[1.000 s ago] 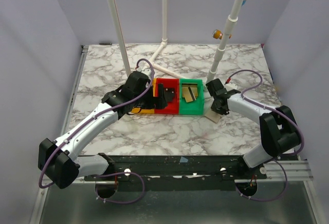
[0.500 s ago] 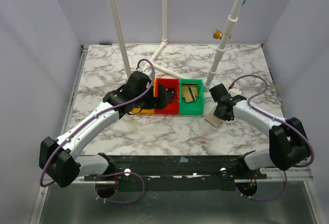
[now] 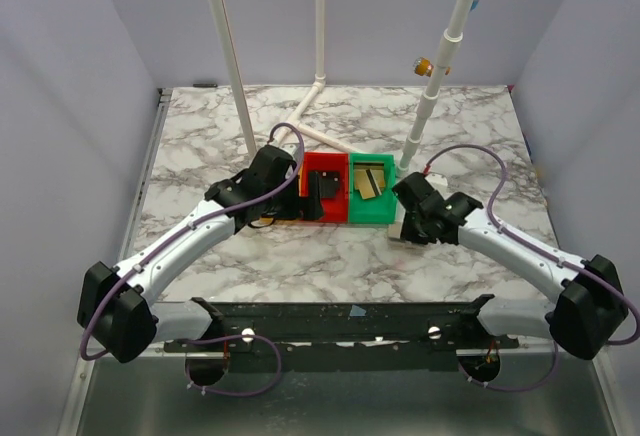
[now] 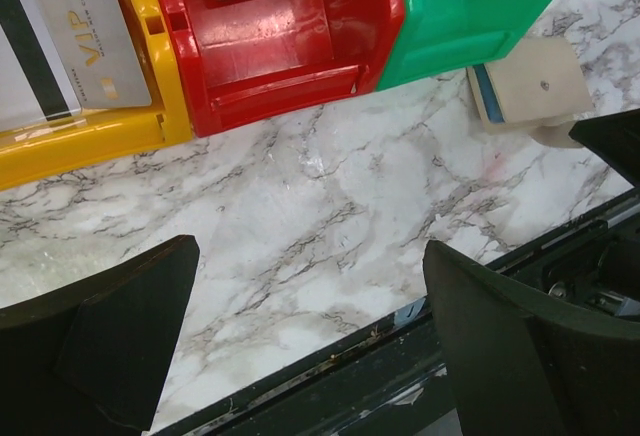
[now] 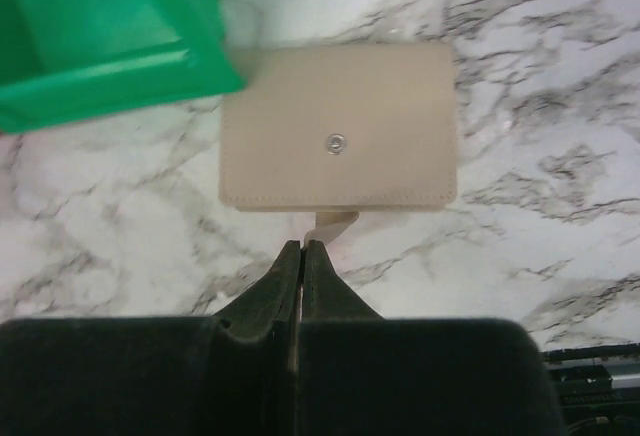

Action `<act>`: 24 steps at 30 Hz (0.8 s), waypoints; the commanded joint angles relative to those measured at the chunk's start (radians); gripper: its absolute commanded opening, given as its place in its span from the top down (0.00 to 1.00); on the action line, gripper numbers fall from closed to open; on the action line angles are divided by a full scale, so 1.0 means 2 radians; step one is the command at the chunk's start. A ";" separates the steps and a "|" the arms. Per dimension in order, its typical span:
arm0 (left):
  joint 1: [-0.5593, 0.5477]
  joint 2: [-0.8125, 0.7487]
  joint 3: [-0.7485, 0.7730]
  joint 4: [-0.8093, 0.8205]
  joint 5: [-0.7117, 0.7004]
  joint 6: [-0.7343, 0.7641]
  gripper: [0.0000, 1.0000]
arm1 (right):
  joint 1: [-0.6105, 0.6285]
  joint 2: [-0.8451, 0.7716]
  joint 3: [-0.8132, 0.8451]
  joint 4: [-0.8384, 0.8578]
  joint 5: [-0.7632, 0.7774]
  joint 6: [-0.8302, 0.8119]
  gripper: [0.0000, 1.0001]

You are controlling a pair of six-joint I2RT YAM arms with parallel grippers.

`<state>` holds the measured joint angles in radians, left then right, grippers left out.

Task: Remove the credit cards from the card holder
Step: Open the card holder at the center of the board.

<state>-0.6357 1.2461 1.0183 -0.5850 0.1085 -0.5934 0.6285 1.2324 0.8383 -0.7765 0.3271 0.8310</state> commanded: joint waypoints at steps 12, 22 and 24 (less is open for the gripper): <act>0.002 -0.020 -0.028 -0.018 -0.023 -0.013 0.02 | 0.168 0.103 0.131 -0.001 -0.026 0.020 0.99; 0.002 -0.008 -0.035 -0.012 0.006 -0.005 0.06 | 0.226 0.104 0.107 -0.008 -0.028 0.055 0.99; -0.001 -0.001 -0.034 -0.004 0.022 0.002 0.08 | 0.227 0.082 0.081 -0.034 -0.008 0.086 0.99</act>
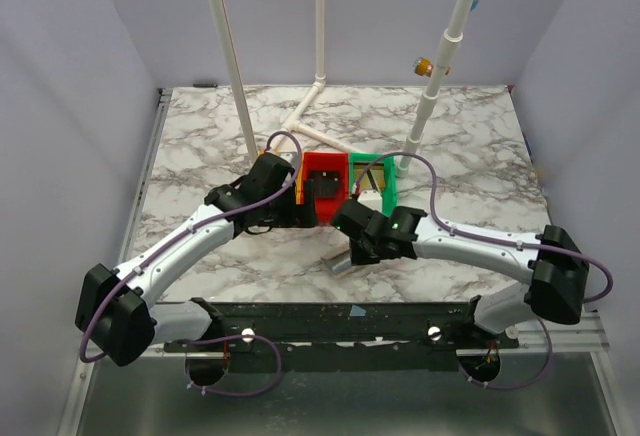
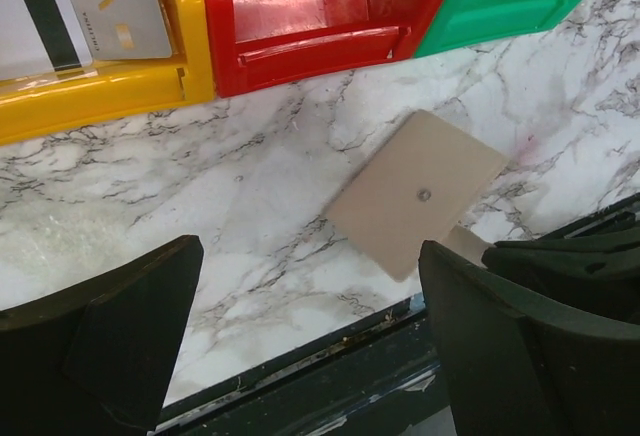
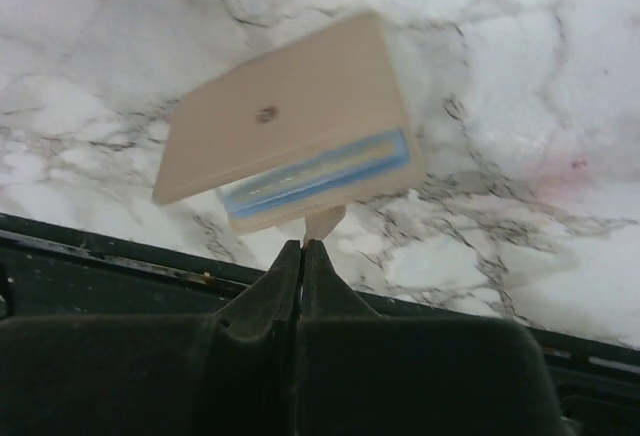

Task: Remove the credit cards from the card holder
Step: Open the card holder at the center of the board.

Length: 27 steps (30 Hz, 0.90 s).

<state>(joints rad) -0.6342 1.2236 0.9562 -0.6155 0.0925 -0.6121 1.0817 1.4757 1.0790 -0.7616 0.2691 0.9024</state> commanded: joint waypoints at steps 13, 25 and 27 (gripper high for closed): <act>-0.082 0.077 0.013 0.036 0.062 0.004 0.18 | -0.044 -0.119 -0.156 0.042 0.063 0.137 0.99; -0.096 0.066 -0.002 0.051 0.055 -0.043 0.21 | -0.045 -0.148 -0.109 0.114 0.058 0.114 0.99; -0.095 0.061 -0.014 0.059 0.060 -0.059 0.21 | -0.045 -0.144 -0.100 0.114 0.054 0.109 0.99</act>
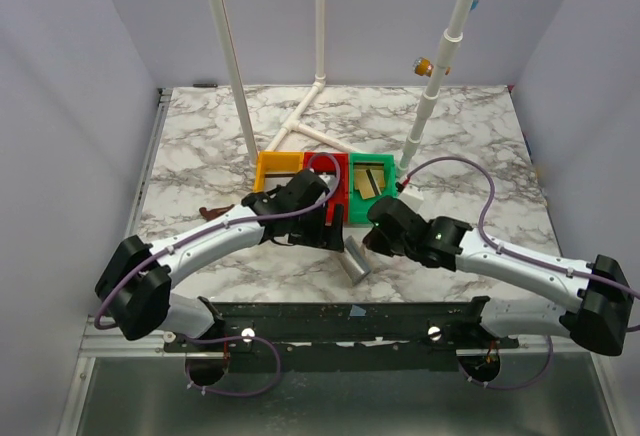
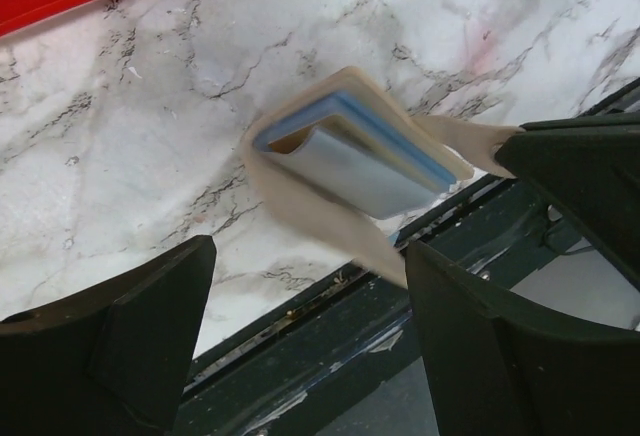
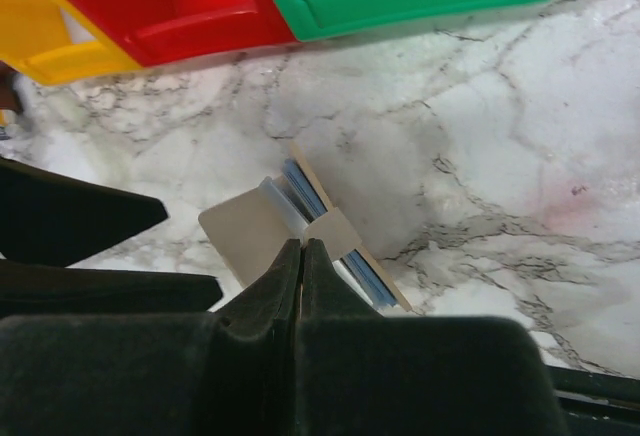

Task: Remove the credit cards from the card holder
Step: Open the card holder at the center of the board.

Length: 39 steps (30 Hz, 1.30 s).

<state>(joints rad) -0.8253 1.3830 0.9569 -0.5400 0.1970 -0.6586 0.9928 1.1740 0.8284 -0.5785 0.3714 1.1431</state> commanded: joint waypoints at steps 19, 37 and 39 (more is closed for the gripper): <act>0.014 -0.026 -0.090 0.049 0.009 -0.056 0.42 | -0.001 0.026 -0.064 -0.037 0.010 0.053 0.99; 0.017 -0.011 -0.089 0.040 -0.011 -0.040 0.65 | -0.001 0.003 0.012 0.000 -0.020 -0.024 0.52; 0.017 -0.012 -0.092 0.042 -0.011 -0.039 0.70 | -0.001 0.028 0.008 0.021 -0.039 -0.027 0.52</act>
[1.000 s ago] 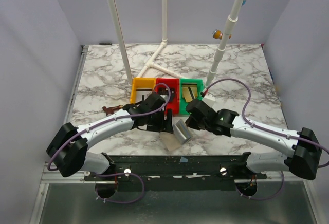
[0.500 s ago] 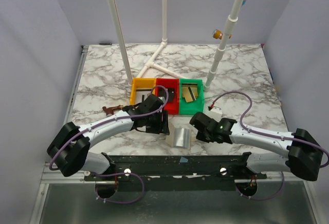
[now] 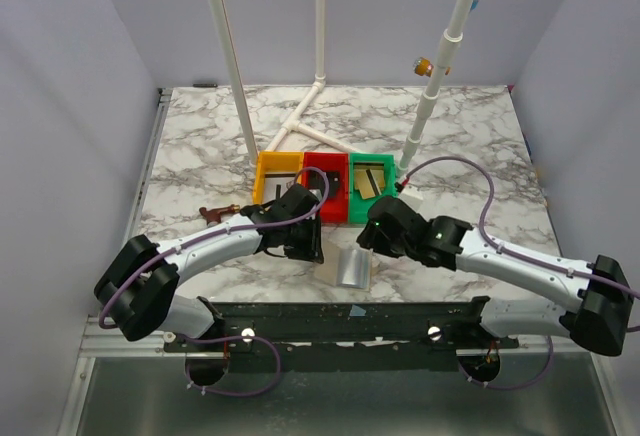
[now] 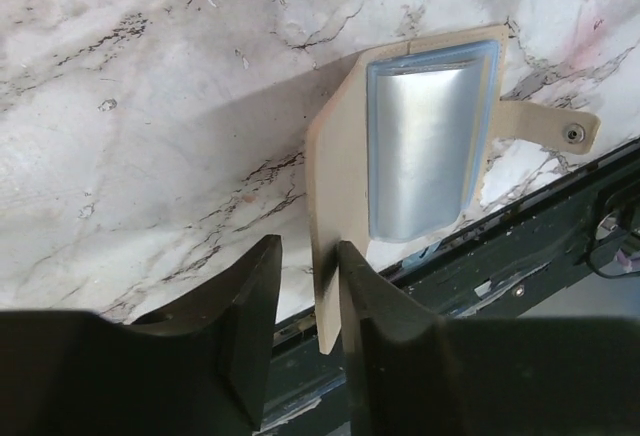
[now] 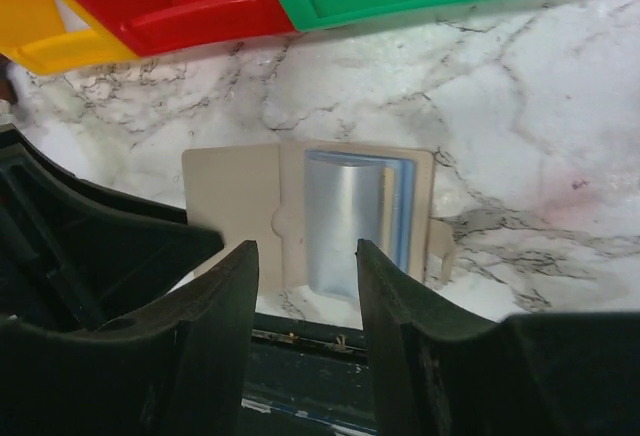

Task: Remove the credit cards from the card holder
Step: Open the card holder at the center of the board, then remove the credit card from the card holder.

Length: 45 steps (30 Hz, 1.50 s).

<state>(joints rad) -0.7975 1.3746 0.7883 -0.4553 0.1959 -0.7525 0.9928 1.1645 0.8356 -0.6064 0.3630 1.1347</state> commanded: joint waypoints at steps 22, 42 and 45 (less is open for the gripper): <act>0.006 -0.010 -0.070 0.088 -0.023 -0.097 1.00 | -0.046 0.109 -0.055 0.145 -0.106 -0.027 0.53; 0.017 0.007 -0.066 0.111 -0.036 -0.124 1.00 | -0.052 0.112 -0.061 0.147 -0.098 -0.047 0.52; 0.017 0.012 -0.064 0.106 -0.032 -0.114 1.00 | -0.052 0.113 -0.059 0.145 -0.096 -0.054 0.52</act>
<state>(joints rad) -0.7700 1.3766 0.6415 -0.2268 0.1471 -1.0122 0.8944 1.3846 0.7265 -0.3084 0.1432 1.0599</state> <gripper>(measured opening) 0.026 0.479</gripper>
